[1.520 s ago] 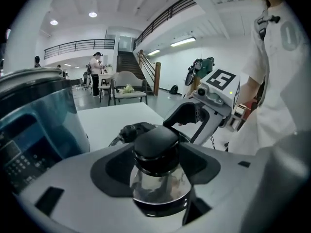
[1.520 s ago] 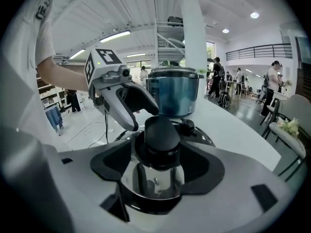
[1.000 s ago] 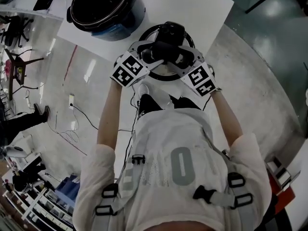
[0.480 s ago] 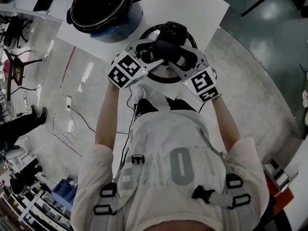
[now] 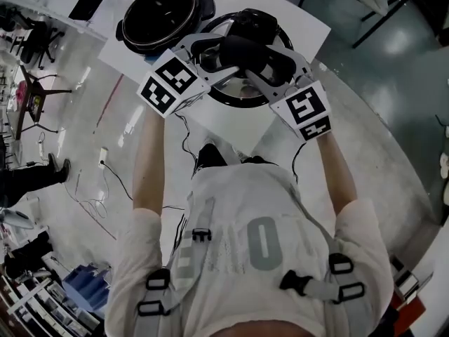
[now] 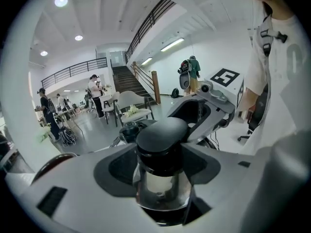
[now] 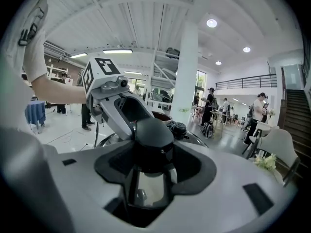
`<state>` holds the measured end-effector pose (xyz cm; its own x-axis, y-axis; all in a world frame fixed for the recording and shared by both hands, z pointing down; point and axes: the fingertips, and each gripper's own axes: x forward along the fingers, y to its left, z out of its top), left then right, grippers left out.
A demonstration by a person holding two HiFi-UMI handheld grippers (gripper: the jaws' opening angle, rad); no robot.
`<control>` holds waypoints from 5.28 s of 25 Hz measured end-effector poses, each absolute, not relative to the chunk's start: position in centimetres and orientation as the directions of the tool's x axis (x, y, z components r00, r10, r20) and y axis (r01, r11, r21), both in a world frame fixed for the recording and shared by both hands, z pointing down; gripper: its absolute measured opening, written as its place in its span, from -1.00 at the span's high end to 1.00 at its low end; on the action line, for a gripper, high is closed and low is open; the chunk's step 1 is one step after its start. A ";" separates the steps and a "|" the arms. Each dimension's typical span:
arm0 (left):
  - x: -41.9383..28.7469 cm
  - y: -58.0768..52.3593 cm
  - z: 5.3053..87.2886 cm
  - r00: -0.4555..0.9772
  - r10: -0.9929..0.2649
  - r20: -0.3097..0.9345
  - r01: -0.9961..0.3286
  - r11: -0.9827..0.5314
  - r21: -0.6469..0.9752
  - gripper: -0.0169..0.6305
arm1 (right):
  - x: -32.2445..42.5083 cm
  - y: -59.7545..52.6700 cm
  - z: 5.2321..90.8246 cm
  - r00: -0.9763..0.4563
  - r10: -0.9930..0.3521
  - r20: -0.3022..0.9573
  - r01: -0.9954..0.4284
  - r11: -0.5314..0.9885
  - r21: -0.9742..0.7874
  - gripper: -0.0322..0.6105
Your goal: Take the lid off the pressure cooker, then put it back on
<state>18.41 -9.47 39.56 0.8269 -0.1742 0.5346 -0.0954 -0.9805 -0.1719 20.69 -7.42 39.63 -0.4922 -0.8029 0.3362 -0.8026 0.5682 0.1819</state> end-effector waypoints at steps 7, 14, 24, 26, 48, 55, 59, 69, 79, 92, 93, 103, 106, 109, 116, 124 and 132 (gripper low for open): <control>16.6 -12.4 33.5 0.839 -0.224 0.496 -0.121 -0.965 -0.232 0.09 | 18.9 -10.4 33.5 -0.520 -0.811 0.267 -0.789 0.576 0.214 0.14; 11.5 -18.0 29.8 0.840 -0.273 0.468 -0.152 -0.948 -0.279 0.09 | 13.8 -16.1 30.0 -0.523 -0.821 0.229 -0.782 0.569 0.255 0.14; 4.3 -27.2 29.4 0.845 -0.246 0.475 -0.135 -0.958 -0.254 0.09 | 6.6 -25.1 29.5 -0.506 -0.826 0.249 -0.803 0.556 0.215 0.14; 3.6 -28.2 29.6 0.845 -0.231 0.482 -0.123 -0.962 -0.246 0.09 | 5.8 -26.1 29.7 -0.495 -0.830 0.256 -0.811 0.548 0.206 0.14; 1.9 -32.2 34.9 0.836 -0.107 0.538 -0.006 -0.982 -0.187 0.09 | 3.7 -29.9 35.1 -0.400 -0.842 0.363 -0.863 0.479 0.161 0.14; 1.6 -32.6 36.2 0.841 -0.091 0.533 -0.019 -0.990 -0.140 0.09 | 3.5 -30.4 35.9 -0.404 -0.836 0.371 -0.863 0.483 0.148 0.14; 1.7 -32.7 36.2 0.855 -0.072 0.513 -0.014 -0.993 -0.116 0.09 | 3.6 -30.3 35.9 -0.408 -0.836 0.366 -0.863 0.484 0.145 0.14; 1.7 -32.6 36.2 0.871 -0.029 0.490 0.006 -0.998 -0.069 0.04 | 4.6 -29.3 35.6 -0.358 -0.845 0.397 -0.875 0.452 0.172 0.07; 2.7 -31.6 35.4 0.891 0.085 0.447 0.104 -0.994 -0.018 -0.16 | 4.6 -28.8 34.9 -0.353 -0.861 0.367 -0.890 0.430 0.152 0.10; 2.7 -31.8 35.9 0.877 0.061 0.477 0.078 -0.997 -0.017 -0.16 | 5.6 -28.9 34.8 -0.322 -0.881 0.348 -0.908 0.391 0.151 0.00; 2.6 -31.8 35.9 0.878 0.060 0.476 0.076 -0.997 -0.015 -0.16 | 5.8 -28.9 34.8 -0.314 -0.884 0.345 -0.910 0.384 0.156 0.00; 1.5 -31.3 35.7 0.874 0.023 0.485 0.040 -0.999 -0.024 -0.10 | 7.2 -29.2 34.6 -0.269 -0.902 0.338 -0.925 0.340 0.172 -0.01; 1.0 -30.8 35.8 0.880 -0.006 0.475 0.012 -0.999 -0.034 -0.09 | 7.9 -29.4 34.8 -0.247 -0.909 0.336 -0.935 0.315 0.163 0.01; 1.0 -30.9 35.9 0.883 -0.024 0.468 -0.009 -0.999 -0.033 -0.09 | 8.0 -29.6 35.0 -0.267 -0.902 0.339 -0.938 0.323 0.122 0.01; 1.0 -31.1 36.0 0.885 -0.043 0.463 -0.022 -0.998 -0.051 -0.06 | 7.6 -29.6 35.1 -0.287 -0.898 0.334 -0.932 0.342 0.121 0.01; 0.4 -34.3 28.9 0.941 -0.206 0.269 -0.173 -0.975 -0.139 -0.06 | 9.0 -30.1 30.4 -0.317 -0.919 0.236 -0.932 0.348 0.104 0.11; -3.8 -34.5 23.3 0.794 -0.606 -0.050 -0.606 -0.781 -0.153 0.42 | 8.8 -29.8 25.5 -0.200 -0.977 0.077 -0.952 0.212 0.219 0.52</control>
